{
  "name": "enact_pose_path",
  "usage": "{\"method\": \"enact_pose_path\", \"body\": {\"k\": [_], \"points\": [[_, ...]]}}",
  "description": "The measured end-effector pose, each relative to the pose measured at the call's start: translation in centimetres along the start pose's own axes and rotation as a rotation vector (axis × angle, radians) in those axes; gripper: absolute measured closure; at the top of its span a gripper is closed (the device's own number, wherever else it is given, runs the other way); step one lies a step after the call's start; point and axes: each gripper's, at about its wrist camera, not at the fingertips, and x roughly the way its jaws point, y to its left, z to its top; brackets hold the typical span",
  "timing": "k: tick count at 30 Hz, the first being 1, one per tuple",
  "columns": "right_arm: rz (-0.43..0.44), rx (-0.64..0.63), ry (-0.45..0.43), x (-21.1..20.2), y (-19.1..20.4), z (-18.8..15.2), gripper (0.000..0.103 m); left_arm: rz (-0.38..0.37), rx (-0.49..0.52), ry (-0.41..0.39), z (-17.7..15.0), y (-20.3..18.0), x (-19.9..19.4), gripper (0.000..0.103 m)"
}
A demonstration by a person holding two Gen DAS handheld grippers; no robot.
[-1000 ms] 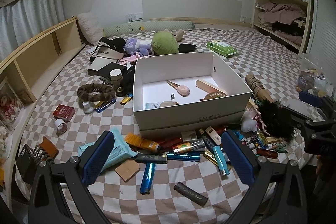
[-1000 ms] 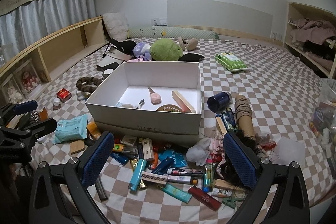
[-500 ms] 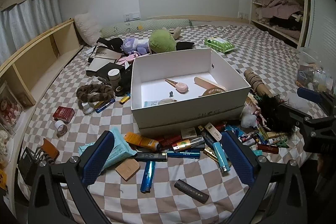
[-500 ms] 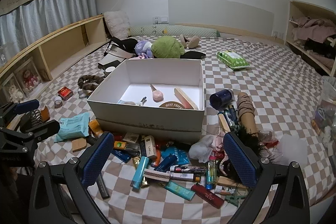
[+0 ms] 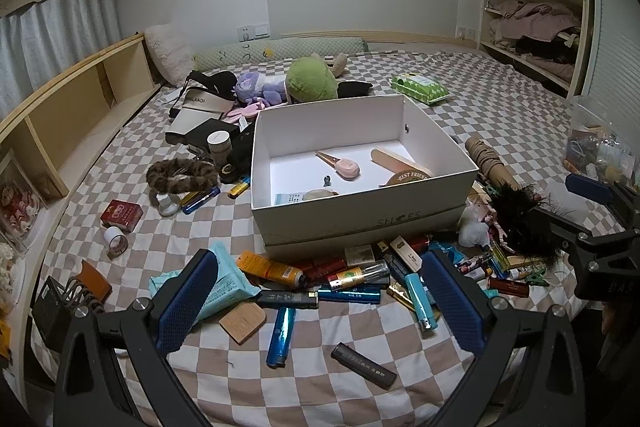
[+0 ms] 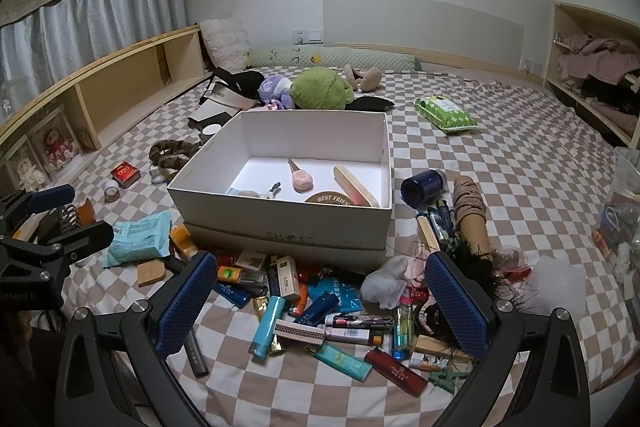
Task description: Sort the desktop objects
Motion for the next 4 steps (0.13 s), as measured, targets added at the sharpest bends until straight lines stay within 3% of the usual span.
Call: {"method": "enact_pose_path", "body": {"k": [4], "points": [[0.001,0.002,0.001,0.04,-0.03,-0.01,0.0,-0.002,-0.002,-0.004,0.0,-0.03,-0.13,0.0]]}}
